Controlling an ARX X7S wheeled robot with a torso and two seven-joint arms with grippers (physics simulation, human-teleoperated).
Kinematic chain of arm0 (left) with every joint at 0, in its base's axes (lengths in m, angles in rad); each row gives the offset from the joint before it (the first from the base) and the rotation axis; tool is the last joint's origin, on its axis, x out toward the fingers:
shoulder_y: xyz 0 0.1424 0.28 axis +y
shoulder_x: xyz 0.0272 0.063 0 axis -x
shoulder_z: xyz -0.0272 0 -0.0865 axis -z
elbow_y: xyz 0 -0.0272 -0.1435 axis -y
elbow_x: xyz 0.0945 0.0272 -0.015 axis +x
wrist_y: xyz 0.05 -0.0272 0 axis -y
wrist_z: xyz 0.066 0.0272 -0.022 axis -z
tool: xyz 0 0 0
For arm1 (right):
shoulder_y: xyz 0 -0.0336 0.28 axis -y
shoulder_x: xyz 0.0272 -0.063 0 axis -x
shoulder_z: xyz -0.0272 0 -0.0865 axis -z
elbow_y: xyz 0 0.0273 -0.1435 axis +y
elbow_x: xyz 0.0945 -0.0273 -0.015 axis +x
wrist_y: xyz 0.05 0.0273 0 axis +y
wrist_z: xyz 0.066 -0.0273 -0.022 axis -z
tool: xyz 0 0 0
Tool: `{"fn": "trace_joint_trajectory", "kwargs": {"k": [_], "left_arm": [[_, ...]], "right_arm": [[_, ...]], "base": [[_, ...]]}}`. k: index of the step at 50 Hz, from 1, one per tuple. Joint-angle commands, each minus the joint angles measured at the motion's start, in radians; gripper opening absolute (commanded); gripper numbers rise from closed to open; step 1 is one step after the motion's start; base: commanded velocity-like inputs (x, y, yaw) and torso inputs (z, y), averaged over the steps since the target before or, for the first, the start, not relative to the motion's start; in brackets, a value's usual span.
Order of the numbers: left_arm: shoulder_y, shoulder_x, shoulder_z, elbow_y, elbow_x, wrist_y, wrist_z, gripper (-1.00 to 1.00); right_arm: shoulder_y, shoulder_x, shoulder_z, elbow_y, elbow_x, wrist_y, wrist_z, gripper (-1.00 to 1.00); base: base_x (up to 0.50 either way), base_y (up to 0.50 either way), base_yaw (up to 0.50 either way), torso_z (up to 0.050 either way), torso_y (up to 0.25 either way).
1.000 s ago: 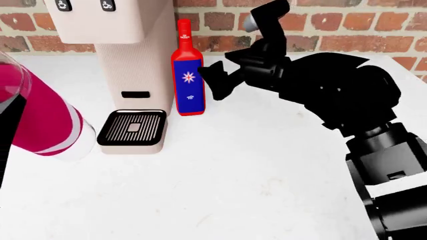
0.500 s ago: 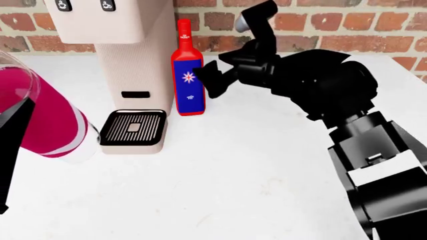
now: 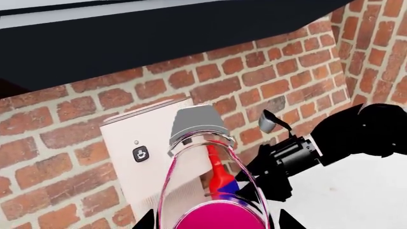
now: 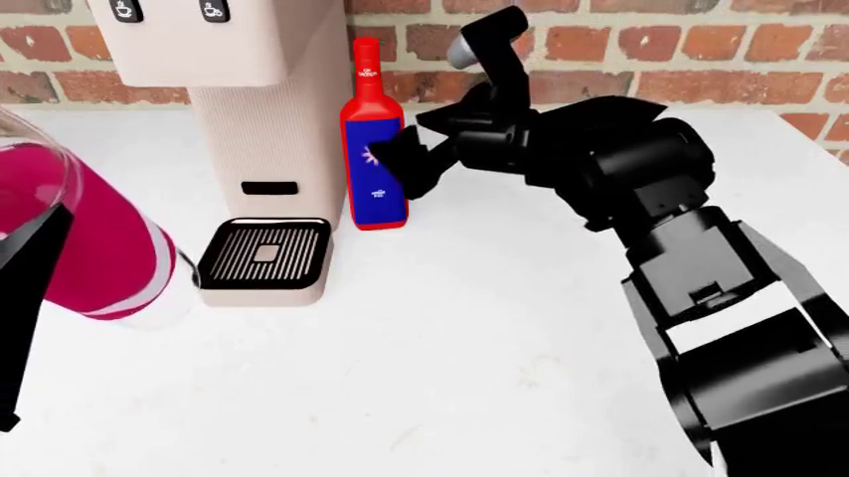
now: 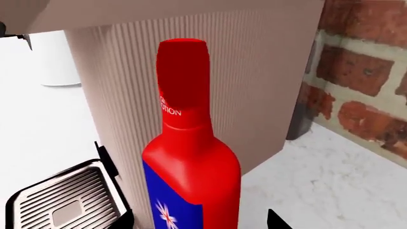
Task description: Move the drinks to the dining counter.
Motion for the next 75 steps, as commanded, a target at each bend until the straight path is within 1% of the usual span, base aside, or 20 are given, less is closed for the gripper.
{"fn": "trace_joint_trajectory", "kwargs": {"k": [1,7,8,10,14,26,29,32,36,47,51,53,54,55,56,57,59,64,67,75], "left_arm": [[0.015,0.011,-0.013,0.005,0.002,-0.007,0.002,-1.0],[0.024,0.013,-0.025,0.008,-0.002,-0.009,0.005,-1.0],[0.026,0.014,-0.03,0.009,-0.002,-0.011,0.007,-1.0],[0.038,0.022,-0.057,0.011,-0.002,-0.021,0.017,-1.0],[0.042,0.027,-0.062,0.014,0.002,-0.022,0.023,-1.0],[0.073,0.024,-0.133,0.013,-0.032,-0.032,0.024,-1.0],[0.074,0.025,-0.134,0.016,-0.036,-0.03,0.022,-1.0],[0.084,0.024,-0.159,0.017,-0.053,-0.032,0.018,-1.0],[0.093,0.028,-0.18,0.019,-0.065,-0.032,0.017,-1.0],[0.098,0.032,-0.174,0.025,-0.066,-0.026,0.014,-1.0],[0.097,0.023,-0.171,0.021,-0.073,-0.018,0.007,-1.0],[0.093,0.02,-0.161,0.021,-0.073,-0.011,0.003,-1.0],[0.091,0.019,-0.157,0.021,-0.076,-0.005,0.0,-1.0],[0.091,0.019,-0.157,0.022,-0.079,-0.004,0.0,-1.0],[0.095,0.016,-0.163,0.022,-0.085,-0.004,-0.003,-1.0],[0.097,0.014,-0.168,0.021,-0.09,-0.004,-0.006,-1.0],[0.103,-0.009,-0.176,0.015,-0.122,0.008,-0.03,-1.0],[0.104,-0.029,-0.18,0.014,-0.153,0.029,-0.053,-1.0],[0.103,-0.031,-0.18,0.013,-0.156,0.033,-0.054,-1.0],[0.111,-0.031,-0.206,0.011,-0.166,0.024,-0.049,-1.0]], "right_arm": [[0.037,-0.06,-0.02,0.171,-0.027,-0.083,-0.084,1.0],[0.053,-0.093,-0.032,0.241,-0.034,-0.128,-0.13,1.0],[0.048,-0.091,-0.038,0.231,-0.041,-0.144,-0.128,-1.0],[0.051,-0.091,-0.036,0.24,-0.035,-0.141,-0.132,-1.0],[0.052,-0.084,-0.038,0.229,-0.03,-0.135,-0.129,-1.0],[0.014,-0.018,-0.045,0.072,-0.01,-0.061,-0.071,-1.0],[-0.002,0.022,-0.036,-0.035,0.011,-0.013,-0.034,-1.0],[-0.024,0.092,-0.012,-0.218,0.054,0.058,0.025,-1.0],[-0.04,0.146,0.004,-0.354,0.091,0.123,0.072,-1.0],[-0.061,0.225,0.087,-0.555,0.181,0.181,0.161,-1.0],[-0.087,0.25,0.149,-0.637,0.217,0.197,0.276,-1.0],[-0.101,0.252,0.199,-0.671,0.274,0.239,0.352,-1.0],[-0.154,0.293,0.168,-0.805,0.188,0.15,0.383,-1.0],[-0.18,0.29,0.21,-0.829,0.212,0.126,0.417,-1.0],[-0.185,0.293,0.235,-0.854,0.241,0.158,0.474,-1.0],[-0.189,0.293,0.248,-0.865,0.255,0.162,0.49,-1.0],[-0.202,0.319,0.226,-0.943,0.25,0.179,0.497,-1.0],[-0.196,0.335,0.21,-1.028,0.243,0.21,0.543,-1.0],[-0.189,0.326,0.21,-1.026,0.244,0.229,0.577,-1.0],[-0.186,0.319,0.2,-1.026,0.25,0.234,0.567,-1.0]], "base": [[0.0,0.0,0.0,0.0,0.0],[0.0,0.0,0.0,0.0,0.0],[0.0,0.0,0.0,0.0,0.0],[0.0,0.0,0.0,0.0,0.0],[0.0,0.0,0.0,0.0,0.0],[0.0,0.0,0.0,0.0,0.0],[0.0,0.0,0.0,0.0,0.003],[0.0,0.0,0.0,0.0,0.0],[0.0,0.0,0.0,0.0,0.0],[0.0,0.0,0.0,0.0,0.001],[0.0,0.0,0.0,0.0,0.0],[0.0,0.0,0.0,0.0,0.0],[0.0,0.0,0.0,0.0,0.0],[0.0,0.0,0.0,0.0,0.0],[0.0,0.0,0.0,0.0,0.0],[0.0,0.0,0.0,0.0,0.0],[0.0,0.0,0.0,0.0,0.005],[-0.04,0.0,0.0,0.0,0.0],[-0.41,0.0,0.0,0.0,0.0],[-0.5,0.0,0.0,0.0,0.0]]}}
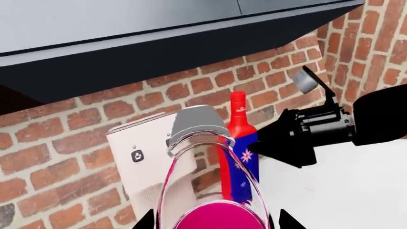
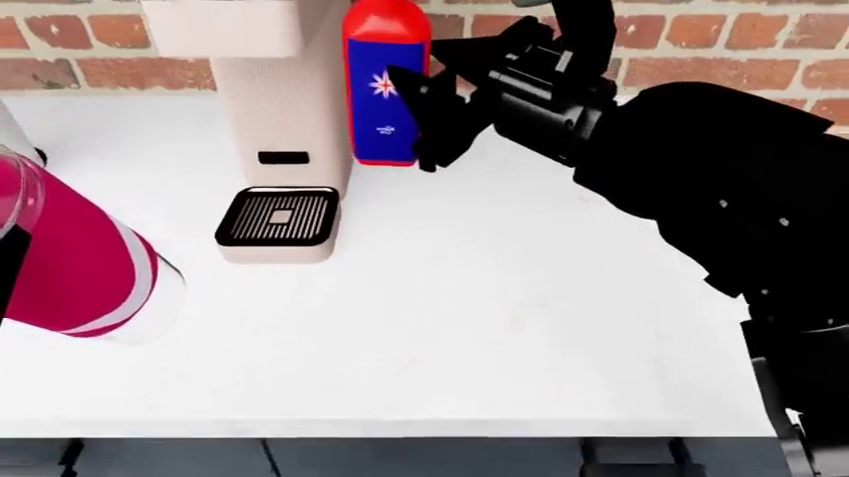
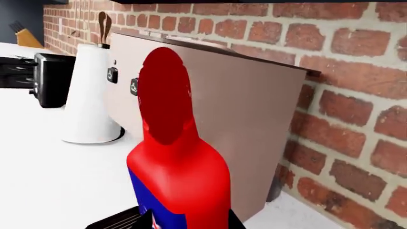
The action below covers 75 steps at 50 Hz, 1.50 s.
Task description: Move the drinks to the dining counter.
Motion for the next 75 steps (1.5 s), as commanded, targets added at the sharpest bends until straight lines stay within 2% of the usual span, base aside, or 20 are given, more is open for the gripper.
{"fn": "trace_joint_trajectory", "kwargs": {"k": [1,15,16,26,55,65,75], "left_arm": [[0.01,-0.005,-0.032,-0.004,-0.034,0.0,-0.013,-1.0],[0.018,-0.01,-0.036,-0.002,-0.043,0.004,-0.023,-1.0],[0.018,-0.011,-0.037,-0.003,-0.044,0.005,-0.023,-1.0],[0.026,-0.019,-0.048,-0.005,-0.06,0.008,-0.03,-1.0],[0.035,-0.019,-0.07,-0.007,-0.066,0.006,-0.025,-1.0],[0.041,-0.013,-0.084,-0.004,-0.068,-0.001,-0.022,-1.0],[0.043,-0.019,-0.075,-0.003,-0.069,0.006,-0.027,-1.0]], "right_arm": [[-0.01,0.013,0.019,-0.095,0.01,0.015,0.051,-1.0],[-0.02,0.018,0.017,-0.091,0.002,0.009,0.064,-1.0],[-0.029,0.025,0.002,-0.11,-0.047,-0.007,0.102,-1.0],[-0.033,0.014,0.016,-0.086,-0.038,-0.002,0.131,-1.0],[-0.032,0.01,-0.012,-0.064,-0.079,-0.021,0.142,-1.0],[-0.051,0.004,0.036,-0.053,-0.053,-0.051,0.16,-1.0],[-0.056,0.005,0.039,-0.05,-0.065,-0.064,0.176,-1.0]], "base": [[-0.5,0.0,0.0,0.0,0.0],[-0.5,0.0,0.0,0.0,0.0],[-0.5,0.0,0.0,0.0,0.0],[-0.46,0.09,0.0,0.0,0.0],[-0.5,0.14,0.0,0.0,0.0],[-0.5,0.07,0.0,0.002,0.0],[-0.13,-0.2,0.0,0.0,0.0]]}}
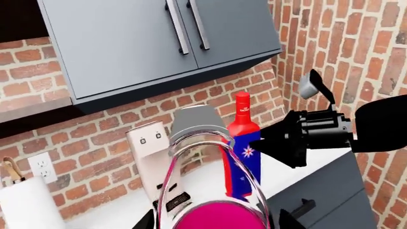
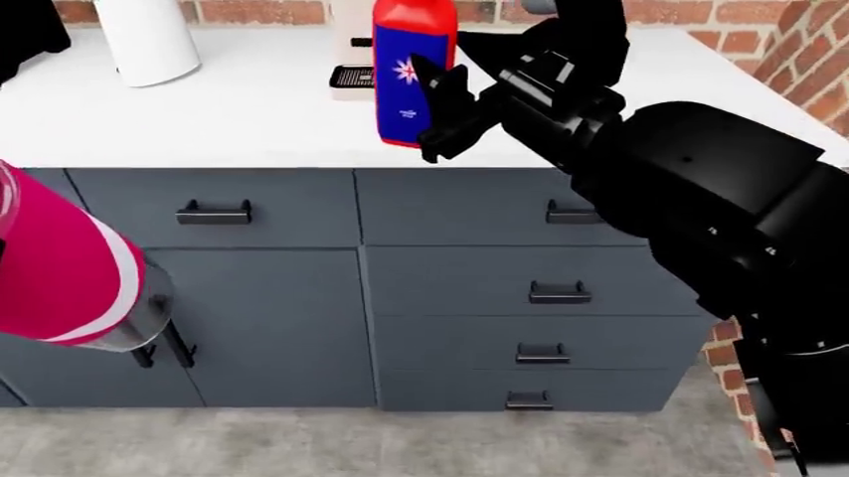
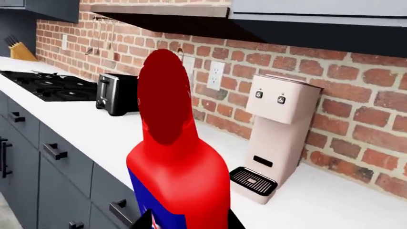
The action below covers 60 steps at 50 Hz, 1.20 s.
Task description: Move the drinks to the dining counter.
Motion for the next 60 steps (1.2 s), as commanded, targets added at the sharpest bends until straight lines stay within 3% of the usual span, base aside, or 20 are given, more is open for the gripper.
{"fn": "trace_joint_trajectory", "kwargs": {"k": [1,31,32,47,49,60], "left_arm": [[0.002,0.0,0.006,0.001,-0.009,0.005,-0.01,-1.0],[0.008,0.012,-0.008,0.003,0.003,-0.005,0.013,-1.0],[0.006,0.012,-0.001,0.006,0.008,-0.005,0.014,-1.0],[0.005,0.007,0.019,0.008,0.022,0.0,0.013,-1.0],[0.006,0.008,0.016,0.009,0.021,0.0,0.014,-1.0],[0.007,0.006,0.019,0.008,0.021,0.006,0.012,-1.0]], "right_arm": [[-0.001,0.003,0.03,0.0,-0.026,-0.019,0.011,-1.0],[0.005,0.007,-0.006,0.005,-0.065,-0.029,0.009,-1.0],[-0.002,-0.007,0.047,0.018,-0.021,-0.039,0.031,-1.0],[-0.008,0.026,-0.084,-0.004,-0.215,-0.091,0.044,-1.0],[0.002,0.037,-0.128,-0.01,-0.286,-0.104,0.061,-1.0],[0.006,0.037,-0.122,-0.015,-0.259,-0.091,0.046,-1.0]], "base": [[-0.35,-0.5,0.0,0.0,0.0],[-0.35,-0.46,0.0,0.0,0.0],[0.0,0.0,0.0,0.0,0.0],[0.0,0.0,0.0,0.0,0.0],[0.0,0.0,0.42,0.0,0.0],[0.0,0.0,0.5,0.0,0.0]]}}
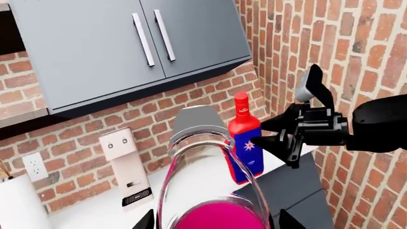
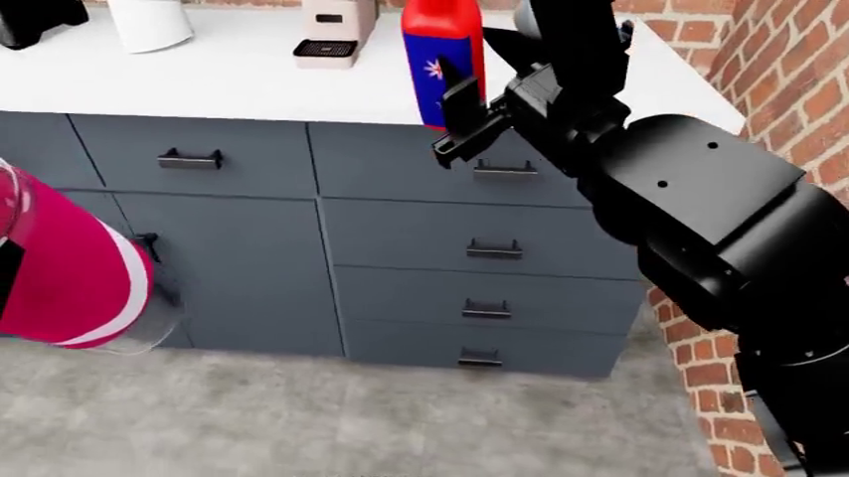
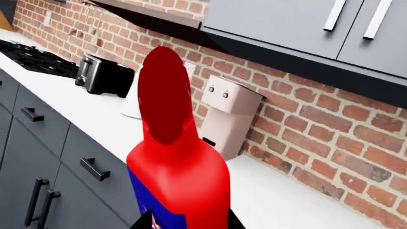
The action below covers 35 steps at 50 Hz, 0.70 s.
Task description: Move the drinks to the dining counter.
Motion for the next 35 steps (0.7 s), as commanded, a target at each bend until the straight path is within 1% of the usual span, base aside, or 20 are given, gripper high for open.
{"fn": "trace_joint_trajectory", "kwargs": {"k": [1,9,20,30,35], "left_arm": [[-0.001,-0.002,0.007,-0.002,-0.003,0.007,-0.01,-1.0],[-0.005,-0.006,0.024,-0.003,0.006,0.015,-0.01,-1.0],[0.004,-0.009,0.007,-0.003,-0.008,0.014,-0.016,-1.0],[0.006,-0.01,0.022,-0.005,-0.003,0.018,-0.018,-1.0],[0.016,-0.022,-0.005,-0.01,-0.029,0.016,-0.03,-1.0]], "right_arm": [[0.015,0.007,-0.021,-0.013,-0.063,-0.005,-0.003,-1.0],[0.018,0.005,-0.031,-0.01,-0.066,-0.006,-0.014,-1.0],[0.011,0.01,-0.031,-0.019,-0.062,-0.011,-0.016,-1.0],[0.003,0.014,-0.03,-0.028,-0.057,-0.014,-0.016,-1.0],[0.003,0.016,-0.024,-0.035,-0.046,-0.006,-0.014,-1.0]], "base": [[0.0,0.0,0.5,0.0,0.0],[0.0,0.0,0.5,0.001,0.0],[0.0,0.0,0.5,0.0,0.0],[0.0,0.0,0.5,0.0,0.001],[0.0,0.0,0.5,0.0,0.0]]}}
